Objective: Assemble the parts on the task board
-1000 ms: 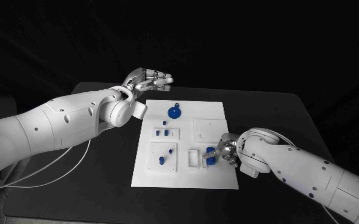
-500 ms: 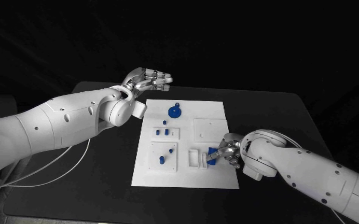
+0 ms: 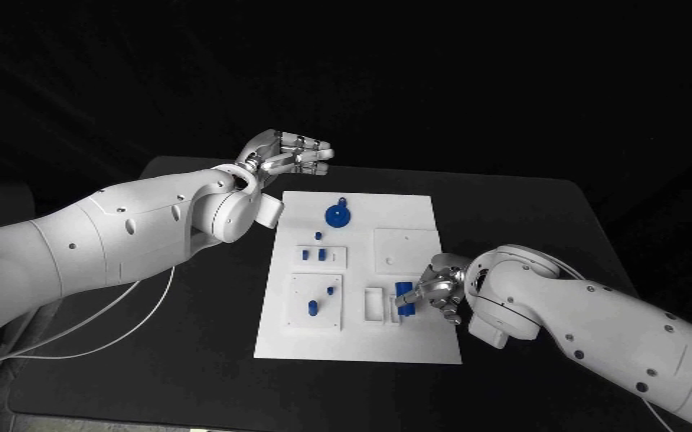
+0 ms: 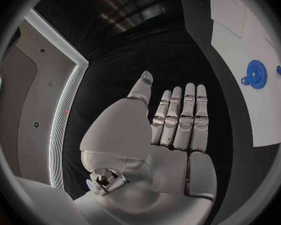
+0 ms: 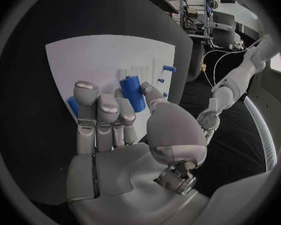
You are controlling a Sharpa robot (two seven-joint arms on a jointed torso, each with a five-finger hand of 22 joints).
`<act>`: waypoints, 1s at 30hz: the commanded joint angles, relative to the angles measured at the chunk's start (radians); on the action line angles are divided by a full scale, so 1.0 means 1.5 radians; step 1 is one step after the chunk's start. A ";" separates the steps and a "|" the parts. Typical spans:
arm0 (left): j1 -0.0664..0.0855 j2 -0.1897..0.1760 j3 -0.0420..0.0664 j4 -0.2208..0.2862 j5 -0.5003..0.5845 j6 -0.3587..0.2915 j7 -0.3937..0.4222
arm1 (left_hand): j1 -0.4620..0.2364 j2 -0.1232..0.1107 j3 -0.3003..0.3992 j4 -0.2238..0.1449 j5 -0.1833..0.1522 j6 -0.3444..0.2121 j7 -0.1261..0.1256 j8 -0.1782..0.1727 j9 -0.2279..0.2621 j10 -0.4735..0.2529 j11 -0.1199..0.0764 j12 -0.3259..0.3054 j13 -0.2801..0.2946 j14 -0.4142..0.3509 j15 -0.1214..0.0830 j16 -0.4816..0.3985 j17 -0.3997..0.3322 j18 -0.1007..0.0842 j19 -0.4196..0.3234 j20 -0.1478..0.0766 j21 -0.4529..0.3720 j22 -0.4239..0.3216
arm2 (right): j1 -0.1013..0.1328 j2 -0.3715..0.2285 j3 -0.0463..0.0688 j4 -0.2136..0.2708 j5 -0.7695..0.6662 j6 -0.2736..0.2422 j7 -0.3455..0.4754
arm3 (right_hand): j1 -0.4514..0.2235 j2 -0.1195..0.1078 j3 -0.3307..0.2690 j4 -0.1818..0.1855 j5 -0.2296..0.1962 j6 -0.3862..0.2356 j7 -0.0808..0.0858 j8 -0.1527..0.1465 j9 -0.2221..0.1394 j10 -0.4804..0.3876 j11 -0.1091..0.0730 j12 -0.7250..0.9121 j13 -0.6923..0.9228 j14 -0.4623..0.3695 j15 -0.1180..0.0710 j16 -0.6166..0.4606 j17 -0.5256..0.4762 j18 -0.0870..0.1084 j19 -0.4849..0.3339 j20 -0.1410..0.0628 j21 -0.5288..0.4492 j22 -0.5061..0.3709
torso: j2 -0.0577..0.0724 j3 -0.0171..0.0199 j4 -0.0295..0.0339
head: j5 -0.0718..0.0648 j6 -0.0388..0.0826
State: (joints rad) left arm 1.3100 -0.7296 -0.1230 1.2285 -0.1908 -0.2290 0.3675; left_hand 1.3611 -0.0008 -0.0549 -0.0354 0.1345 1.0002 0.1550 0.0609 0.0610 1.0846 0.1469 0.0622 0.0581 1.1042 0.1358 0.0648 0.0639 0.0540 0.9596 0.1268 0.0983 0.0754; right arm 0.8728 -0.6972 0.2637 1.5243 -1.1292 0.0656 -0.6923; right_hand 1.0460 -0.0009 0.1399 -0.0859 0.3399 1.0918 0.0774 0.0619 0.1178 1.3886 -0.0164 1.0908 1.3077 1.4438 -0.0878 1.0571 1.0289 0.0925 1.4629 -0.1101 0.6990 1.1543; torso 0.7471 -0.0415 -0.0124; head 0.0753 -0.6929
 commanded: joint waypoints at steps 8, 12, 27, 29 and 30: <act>0.000 0.002 0.000 0.001 -0.002 0.008 -0.002 | -0.003 -0.004 0.003 0.004 0.001 -0.005 0.000 0.003 0.001 -0.004 0.000 0.000 0.000 0.001 0.003 -0.001 0.000 -0.004 0.003 0.001 0.003 0.000 | 0.008 0.018 0.000 -0.008 0.052 0.044 -0.017 | -0.008 -0.001 -0.005 0.008 -0.010 0.005 0.000 0.001 -0.003 -0.005 -0.003 -0.003 0.027 0.003 0.001 0.000 0.000 0.003 0.033 0.001 -0.001 0.002 | 0.000 -0.0001 0.0002 | 0.004 -0.002; 0.000 0.003 0.000 0.001 -0.002 0.008 -0.002 | -0.003 -0.004 0.003 0.004 0.001 -0.005 0.000 0.003 0.001 -0.004 0.000 0.000 0.000 0.001 0.003 -0.001 0.000 -0.004 0.003 0.001 0.003 0.000 | 0.011 0.033 -0.001 -0.020 0.056 0.053 -0.017 | -0.008 -0.002 -0.006 0.009 -0.011 0.005 0.001 0.001 -0.003 -0.005 -0.003 -0.004 0.026 0.003 0.001 -0.001 0.000 0.003 0.033 0.002 -0.002 0.002 | 0.000 -0.0002 0.0001 | 0.005 -0.002; 0.000 0.004 0.000 0.001 -0.003 0.011 -0.005 | -0.003 -0.006 0.004 0.006 0.002 -0.005 0.000 0.003 0.001 -0.005 0.000 0.000 0.000 0.000 0.003 -0.001 0.000 -0.003 0.003 0.002 0.003 0.000 | 0.013 0.083 -0.008 -0.062 0.031 0.025 0.001 | -0.003 -0.001 -0.013 0.019 -0.015 0.008 -0.001 0.001 -0.002 -0.006 -0.003 -0.004 0.026 0.003 0.001 -0.004 -0.001 0.003 0.034 0.001 -0.007 0.003 | 0.001 0.0003 0.0000 | 0.011 -0.003; 0.000 0.004 0.000 0.001 -0.003 0.011 -0.005 | -0.003 -0.006 0.004 0.006 0.002 -0.005 0.000 0.003 0.001 -0.005 0.000 0.000 0.000 0.000 0.003 -0.001 0.000 -0.003 0.003 0.002 0.003 0.000 | 0.013 0.085 -0.009 -0.062 0.029 0.020 0.003 | -0.003 -0.001 -0.013 0.019 -0.015 0.008 -0.001 0.001 -0.002 -0.006 -0.003 -0.004 0.026 0.003 0.001 -0.004 -0.001 0.003 0.034 0.001 -0.007 0.003 | 0.000 0.0003 -0.0006 | 0.012 -0.002; 0.000 0.004 0.000 0.001 -0.003 0.011 -0.005 | -0.003 -0.006 0.004 0.006 0.002 -0.005 0.000 0.003 0.001 -0.005 0.000 0.000 0.000 0.000 0.003 -0.001 0.000 -0.003 0.003 0.002 0.003 0.000 | 0.013 0.085 -0.009 -0.061 0.028 0.017 0.005 | -0.003 -0.001 -0.013 0.019 -0.015 0.008 -0.001 0.001 -0.002 -0.006 -0.003 -0.004 0.026 0.003 0.001 -0.004 -0.001 0.003 0.034 0.001 -0.007 0.003 | 0.000 0.0004 -0.0007 | 0.012 -0.002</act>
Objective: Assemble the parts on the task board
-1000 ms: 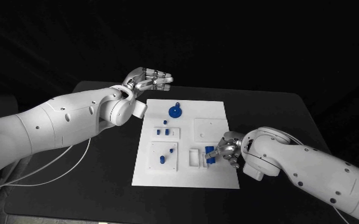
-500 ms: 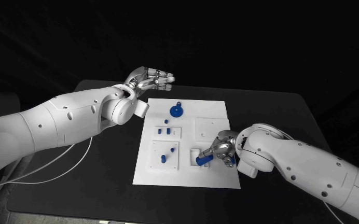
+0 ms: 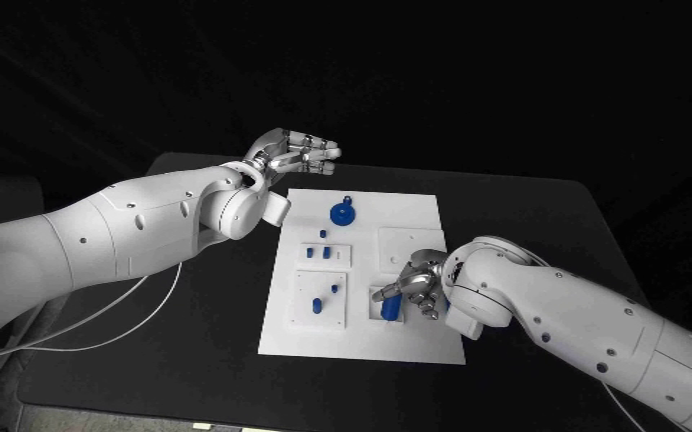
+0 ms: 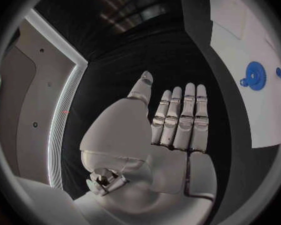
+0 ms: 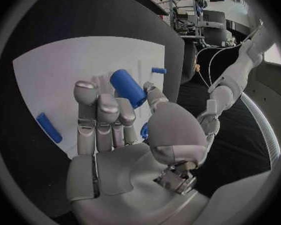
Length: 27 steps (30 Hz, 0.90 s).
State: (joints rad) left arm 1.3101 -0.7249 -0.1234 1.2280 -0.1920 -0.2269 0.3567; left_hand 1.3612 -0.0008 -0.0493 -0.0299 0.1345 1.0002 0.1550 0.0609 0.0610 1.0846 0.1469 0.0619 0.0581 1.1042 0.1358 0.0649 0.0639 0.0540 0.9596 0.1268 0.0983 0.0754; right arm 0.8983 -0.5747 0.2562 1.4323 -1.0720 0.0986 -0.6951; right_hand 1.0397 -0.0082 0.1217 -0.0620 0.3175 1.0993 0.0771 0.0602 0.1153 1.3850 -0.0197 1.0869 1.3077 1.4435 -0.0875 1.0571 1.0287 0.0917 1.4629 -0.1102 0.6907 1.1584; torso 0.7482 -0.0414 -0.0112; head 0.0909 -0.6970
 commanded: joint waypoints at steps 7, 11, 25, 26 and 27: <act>0.000 0.000 0.000 0.001 -0.003 0.010 0.002 | -0.003 -0.006 0.001 0.003 0.002 -0.005 0.000 0.003 0.001 -0.005 0.000 0.000 0.000 0.000 0.003 -0.001 0.000 -0.003 0.003 0.002 0.003 0.000 | -0.004 0.008 -0.004 0.005 -0.020 -0.016 0.010 | 0.004 0.004 0.000 0.004 0.002 0.005 -0.002 0.002 0.000 -0.003 -0.002 -0.001 0.026 0.003 0.000 -0.005 -0.001 0.004 0.034 0.001 -0.003 0.001 | 0.000 0.0009 -0.0008 | 0.003 0.001; 0.000 0.001 0.000 0.000 -0.003 0.010 0.001 | -0.003 -0.006 0.001 0.003 0.002 -0.005 0.000 0.003 0.001 -0.005 0.000 0.000 0.000 0.000 0.003 -0.001 0.000 -0.003 0.003 0.002 0.003 0.000 | -0.004 0.011 -0.004 0.002 -0.024 -0.019 0.012 | 0.005 0.003 0.000 0.004 0.002 0.005 -0.002 0.002 -0.001 -0.002 -0.002 -0.002 0.026 0.003 0.000 -0.006 -0.001 0.004 0.034 0.001 -0.002 0.001 | 0.000 0.0000 -0.0008 | 0.003 0.002; 0.001 0.001 0.000 -0.001 -0.003 0.011 -0.002 | -0.003 -0.007 0.002 0.003 0.001 -0.006 0.001 0.003 0.001 -0.006 0.000 0.000 0.000 -0.001 0.004 -0.001 0.000 -0.003 0.003 0.002 0.004 0.000 | 0.002 0.017 -0.004 -0.011 -0.073 -0.007 0.022 | 0.017 0.003 0.003 -0.001 -0.005 0.006 -0.002 0.002 -0.002 -0.005 -0.002 -0.006 0.023 0.003 0.000 -0.009 -0.002 0.004 0.034 0.000 -0.003 0.002 | 0.000 0.0004 -0.0012 | 0.006 0.002; 0.001 0.001 0.000 -0.001 -0.003 0.011 -0.002 | -0.003 -0.007 0.002 0.003 0.001 -0.006 0.001 0.003 0.001 -0.006 0.000 0.000 0.000 -0.001 0.004 -0.001 0.000 -0.003 0.003 0.002 0.004 0.000 | 0.002 0.017 -0.004 -0.011 -0.077 -0.009 0.024 | 0.020 0.004 0.004 -0.003 -0.005 0.007 -0.002 0.002 -0.002 -0.005 -0.003 -0.006 0.023 0.003 -0.001 -0.010 -0.002 0.004 0.034 0.000 -0.004 0.002 | 0.000 0.0005 -0.0013 | 0.006 0.002; 0.001 0.001 0.000 -0.001 -0.003 0.011 -0.002 | -0.003 -0.007 0.002 0.003 0.001 -0.006 0.001 0.003 0.001 -0.006 0.000 0.000 0.000 -0.001 0.004 -0.001 0.000 -0.003 0.003 0.002 0.004 0.000 | 0.002 0.018 -0.004 -0.011 -0.080 -0.010 0.025 | 0.022 0.006 0.006 -0.004 -0.005 0.008 -0.002 0.002 -0.002 -0.005 -0.003 -0.007 0.023 0.003 -0.001 -0.010 -0.003 0.004 0.034 0.000 -0.004 0.002 | 0.000 0.0007 -0.0013 | 0.006 0.002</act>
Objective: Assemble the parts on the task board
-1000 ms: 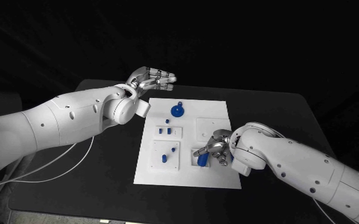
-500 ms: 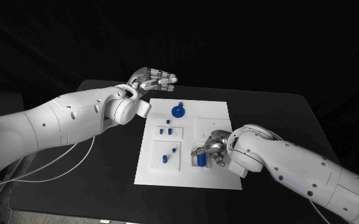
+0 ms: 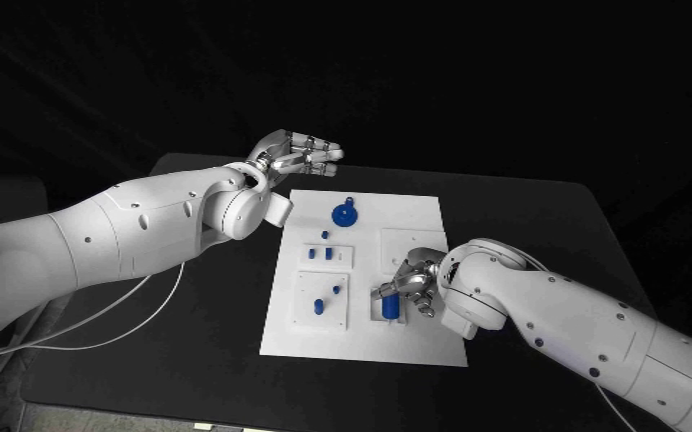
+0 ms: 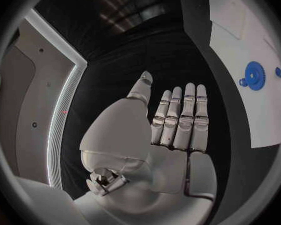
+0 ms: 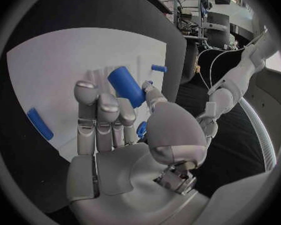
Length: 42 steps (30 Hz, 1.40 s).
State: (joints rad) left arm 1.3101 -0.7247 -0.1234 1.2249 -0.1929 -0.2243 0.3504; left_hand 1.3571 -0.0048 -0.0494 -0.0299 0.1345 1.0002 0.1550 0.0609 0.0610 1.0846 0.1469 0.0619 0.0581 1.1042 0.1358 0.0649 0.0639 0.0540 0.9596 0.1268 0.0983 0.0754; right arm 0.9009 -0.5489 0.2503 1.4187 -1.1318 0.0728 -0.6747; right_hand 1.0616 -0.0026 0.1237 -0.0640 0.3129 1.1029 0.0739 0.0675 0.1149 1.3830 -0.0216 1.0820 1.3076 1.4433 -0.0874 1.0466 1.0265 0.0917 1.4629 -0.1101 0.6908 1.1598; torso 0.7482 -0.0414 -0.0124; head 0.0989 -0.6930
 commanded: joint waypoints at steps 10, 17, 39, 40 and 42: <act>0.001 0.001 0.000 0.000 -0.003 0.010 0.000 | 0.000 -0.002 0.002 0.003 0.001 -0.007 0.001 0.003 0.001 -0.007 0.001 0.000 0.000 -0.002 0.004 -0.001 0.000 -0.002 0.003 0.002 0.004 0.000 | 0.000 -0.003 0.000 0.003 -0.061 -0.052 0.093 | 0.056 0.044 0.107 -0.063 -0.020 0.043 -0.010 -0.002 0.005 -0.017 -0.009 -0.045 -0.002 0.000 -0.007 -0.030 -0.022 -0.001 0.033 -0.005 -0.008 0.002 | 0.000 0.0010 -0.0004 | 0.001 0.000; 0.001 0.000 0.000 0.000 -0.003 0.009 -0.001 | 0.000 -0.002 0.002 0.004 0.000 -0.007 0.001 0.003 0.001 -0.007 0.001 0.000 0.000 -0.002 0.004 -0.001 0.000 -0.002 0.003 0.002 0.004 0.000 | 0.000 -0.015 0.000 0.012 -0.067 -0.110 0.163 | 0.039 0.031 0.246 -0.104 -0.081 0.062 -0.012 -0.002 0.025 -0.028 -0.011 -0.435 -0.355 0.001 -0.008 -0.072 -0.057 -0.003 0.032 -0.008 -0.011 0.010 | 0.000 0.0009 -0.0001 | 0.003 0.000; 0.001 -0.003 0.000 0.002 -0.005 0.011 -0.004 | 0.000 -0.002 0.001 0.005 0.001 -0.013 0.002 0.003 0.001 -0.008 0.001 0.000 0.000 -0.001 0.004 0.000 0.000 -0.001 0.004 0.002 0.004 0.000 | -0.007 -0.060 0.000 0.056 -0.242 -0.143 0.326 | 0.069 0.031 0.270 -0.087 -0.175 0.051 0.005 -0.002 -0.023 0.004 0.025 -0.680 -0.828 -0.001 0.015 -0.062 -0.066 0.014 0.035 0.014 -0.009 0.027 | 0.000 0.0013 -0.0005 | 0.007 -0.001; 0.001 -0.003 0.000 0.002 -0.005 0.011 -0.004 | 0.000 -0.002 0.001 0.005 0.001 -0.013 0.002 0.003 0.001 -0.008 0.001 0.000 0.000 -0.001 0.004 0.000 0.000 -0.001 0.004 0.002 0.004 0.000 | -0.009 -0.061 0.000 0.058 -0.256 -0.145 0.340 | 0.070 0.031 0.270 -0.086 -0.175 0.051 0.005 -0.002 -0.023 -0.001 0.026 -0.681 -0.829 -0.001 0.016 -0.062 -0.066 0.014 0.035 0.015 -0.009 0.028 | 0.000 0.0009 -0.0007 | 0.007 -0.001; 0.001 -0.003 0.000 0.002 -0.005 0.012 -0.005 | 0.000 -0.002 0.001 0.005 0.001 -0.013 0.002 0.003 0.001 -0.008 0.001 0.000 0.000 -0.001 0.004 0.000 0.000 -0.001 0.004 0.002 0.004 0.000 | -0.013 -0.065 -0.001 0.061 -0.284 -0.150 0.366 | 0.071 0.032 0.269 -0.085 -0.176 0.051 0.006 -0.002 -0.023 -0.008 0.028 -0.681 -0.829 -0.001 0.017 -0.061 -0.065 0.013 0.035 0.016 -0.008 0.028 | 0.000 0.0007 -0.0009 | 0.007 -0.001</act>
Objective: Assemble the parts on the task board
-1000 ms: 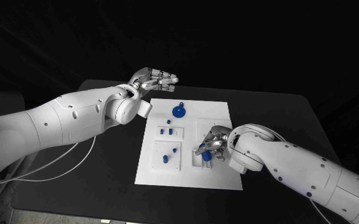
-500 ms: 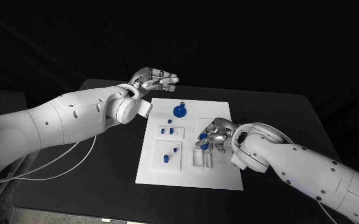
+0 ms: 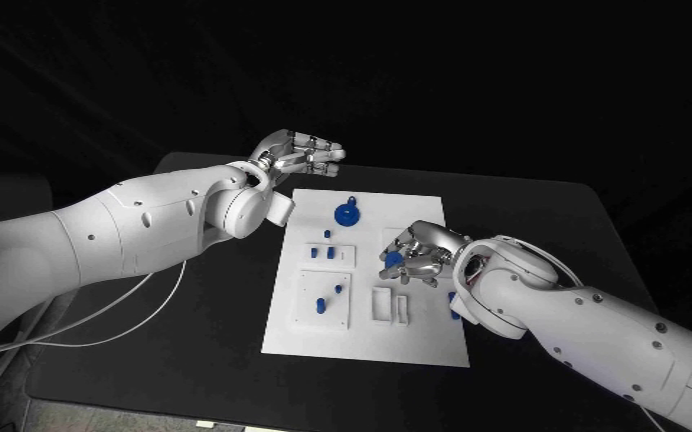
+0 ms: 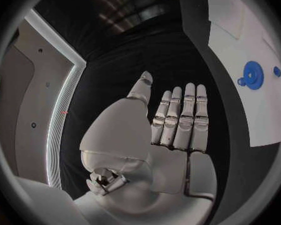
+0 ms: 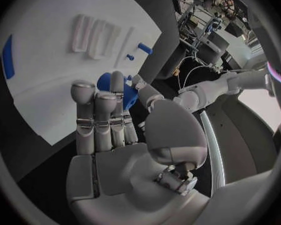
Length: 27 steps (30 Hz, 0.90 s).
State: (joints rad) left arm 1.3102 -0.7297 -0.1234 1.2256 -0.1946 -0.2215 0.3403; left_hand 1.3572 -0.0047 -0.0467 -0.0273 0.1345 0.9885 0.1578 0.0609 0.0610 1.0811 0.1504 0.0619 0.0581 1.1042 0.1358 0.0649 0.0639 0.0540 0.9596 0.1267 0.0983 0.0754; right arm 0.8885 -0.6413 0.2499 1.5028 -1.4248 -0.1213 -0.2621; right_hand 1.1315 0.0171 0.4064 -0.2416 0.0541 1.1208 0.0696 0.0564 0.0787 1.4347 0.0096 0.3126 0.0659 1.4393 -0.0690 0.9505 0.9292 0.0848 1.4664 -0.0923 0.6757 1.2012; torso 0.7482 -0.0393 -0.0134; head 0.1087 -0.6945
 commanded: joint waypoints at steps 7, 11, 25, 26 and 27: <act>0.000 0.000 0.000 0.002 -0.005 0.011 0.001 | 0.000 -0.001 0.000 0.003 0.001 -0.006 0.000 0.003 0.001 -0.006 -0.001 0.000 0.000 -0.002 0.004 -0.001 0.000 -0.001 0.004 0.002 0.004 0.000 | -0.027 -0.013 -0.003 0.018 -0.200 -0.046 0.159 | 0.031 0.018 0.075 0.041 -0.004 0.038 0.011 0.006 0.000 -0.083 0.017 -0.169 -0.004 0.001 0.013 0.005 0.001 0.018 0.032 0.010 0.002 0.002 | 0.000 -0.0004 -0.0001 | 0.002 -0.001; 0.000 0.000 0.000 0.002 -0.005 0.012 0.001 | 0.000 -0.001 0.000 0.003 0.001 -0.006 0.000 0.003 0.001 -0.006 -0.001 0.000 0.000 -0.002 0.004 -0.001 0.000 -0.001 0.004 0.002 0.004 0.000 | -0.039 -0.015 -0.009 0.020 -0.264 -0.072 0.186 | 0.037 0.014 0.077 0.039 -0.004 0.037 0.013 0.006 -0.001 -0.098 0.021 -0.170 -0.004 0.002 0.017 0.007 0.002 0.020 0.033 0.014 0.002 0.003 | 0.000 0.0002 0.0001 | 0.003 -0.002; 0.000 -0.001 -0.001 0.002 -0.006 0.016 -0.002 | 0.000 -0.001 0.000 0.003 0.001 -0.006 0.000 0.003 0.001 -0.006 -0.001 0.000 0.000 -0.002 0.004 -0.001 0.000 -0.001 0.004 0.002 0.004 0.000 | -0.066 -0.017 -0.038 0.018 -0.428 -0.134 0.189 | 0.034 -0.001 0.092 0.038 -0.004 0.043 0.015 0.006 -0.006 -0.155 0.037 -0.170 -0.005 0.000 0.032 0.002 -0.014 0.027 0.032 0.028 -0.013 -0.003 | 0.000 0.0001 0.0001 | 0.002 -0.004; 0.000 -0.001 -0.001 0.002 -0.006 0.017 -0.002 | 0.000 -0.001 0.000 0.003 0.001 -0.006 0.000 0.003 0.001 -0.006 -0.001 0.000 0.000 -0.002 0.004 -0.001 0.000 -0.001 0.004 0.002 0.004 0.000 | -0.067 -0.016 -0.039 0.018 -0.437 -0.135 0.187 | 0.033 -0.003 0.094 0.038 -0.004 0.045 0.015 0.006 -0.006 -0.169 0.041 -0.170 -0.005 0.000 0.034 0.001 -0.016 0.028 0.031 0.029 -0.016 -0.004 | 0.000 -0.0001 0.0001 | 0.002 -0.004; 0.000 -0.001 -0.001 0.002 -0.006 0.017 -0.002 | 0.000 -0.001 0.000 0.003 0.001 -0.006 0.000 0.003 0.001 -0.006 -0.001 0.000 0.000 -0.002 0.004 -0.001 0.000 -0.001 0.004 0.002 0.004 0.000 | -0.069 -0.016 -0.041 0.016 -0.446 -0.137 0.185 | 0.033 -0.003 0.095 0.038 -0.004 0.045 0.015 0.006 -0.006 -0.170 0.041 -0.170 -0.005 0.000 0.035 0.001 -0.017 0.028 0.031 0.030 -0.016 -0.004 | 0.000 -0.0001 0.0002 | 0.002 -0.004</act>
State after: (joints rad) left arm 1.3101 -0.7315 -0.1250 1.2261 -0.1975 -0.2138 0.3337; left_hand 1.3572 -0.0047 -0.0467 -0.0273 0.1345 0.9858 0.1551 0.0609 0.0610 1.0775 0.1468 0.0619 0.0581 1.1042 0.1358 0.0649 0.0639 0.0540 0.9596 0.1268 0.0982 0.0754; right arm 0.7883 -0.6655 0.1895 1.5282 -1.9921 -0.2884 0.0075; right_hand 1.1526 -0.0040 0.4649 -0.2643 0.0492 1.1207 0.0696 0.0564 0.0677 1.4007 0.0437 0.3125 0.0586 1.4381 -0.0212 0.9560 0.9043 0.0918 1.4647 -0.0512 0.6558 1.1950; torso 0.7478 -0.0389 -0.0132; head 0.1123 -0.7003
